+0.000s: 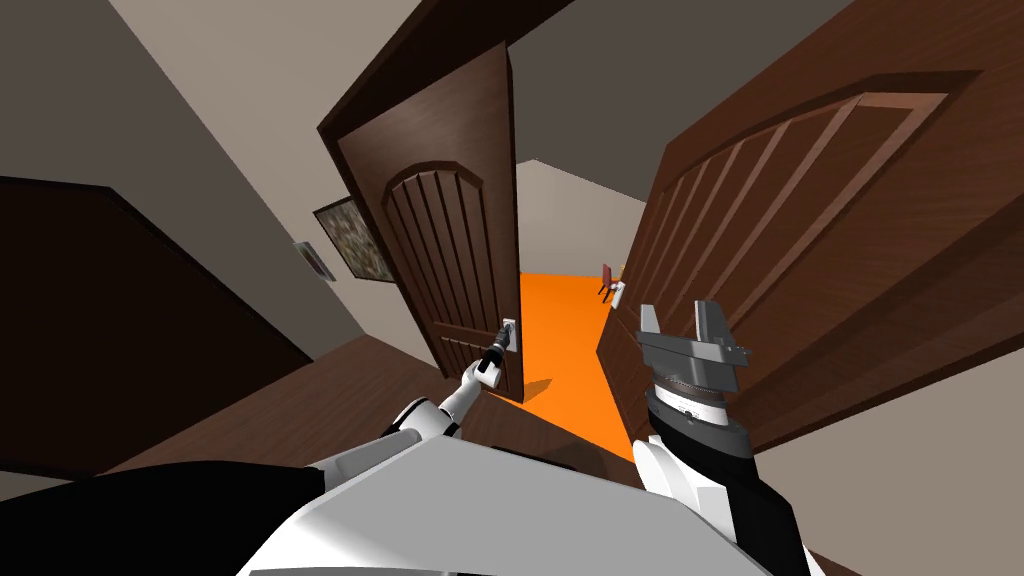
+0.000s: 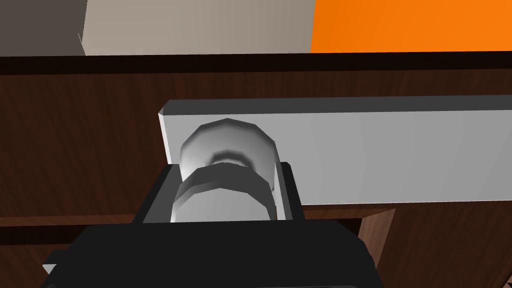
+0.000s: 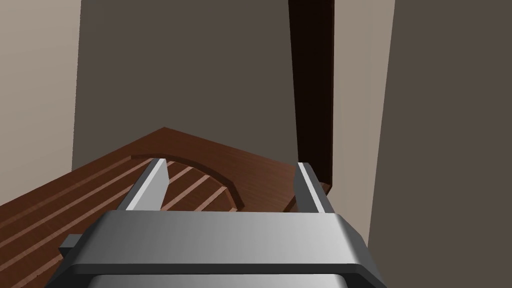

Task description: Push the door open

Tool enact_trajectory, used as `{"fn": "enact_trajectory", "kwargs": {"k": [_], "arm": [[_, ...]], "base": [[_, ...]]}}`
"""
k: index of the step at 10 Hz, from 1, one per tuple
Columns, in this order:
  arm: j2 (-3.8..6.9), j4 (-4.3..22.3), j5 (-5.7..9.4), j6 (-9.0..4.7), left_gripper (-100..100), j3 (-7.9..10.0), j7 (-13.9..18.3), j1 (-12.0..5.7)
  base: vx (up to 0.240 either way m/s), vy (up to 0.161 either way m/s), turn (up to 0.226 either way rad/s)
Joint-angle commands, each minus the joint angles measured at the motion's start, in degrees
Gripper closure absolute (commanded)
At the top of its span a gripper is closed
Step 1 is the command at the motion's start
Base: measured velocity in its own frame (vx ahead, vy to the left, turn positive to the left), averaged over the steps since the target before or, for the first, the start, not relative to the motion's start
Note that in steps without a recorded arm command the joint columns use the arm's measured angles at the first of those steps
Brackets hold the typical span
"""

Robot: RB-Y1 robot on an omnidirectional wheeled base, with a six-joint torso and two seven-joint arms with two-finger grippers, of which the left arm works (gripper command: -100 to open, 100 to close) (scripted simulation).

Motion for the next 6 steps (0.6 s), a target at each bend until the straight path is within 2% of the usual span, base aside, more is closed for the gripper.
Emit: {"fn": "enact_trajectory", "kwargs": {"k": [1, 4, 6], "arm": [[-0.04, 0.1, -0.01, 0.06, 100, -0.04, 0.0, 0.15], [-0.04, 0.1, -0.01, 0.06, 100, -0.04, 0.0, 0.15], [0.25, 0.3, 0.16, 0.13, 100, 0.68, -0.3, 0.28]], "base": [[-0.023, 0.006, -0.005], [-0.009, 0.001, 0.002], [0.121, -0.043, 0.031]]}}
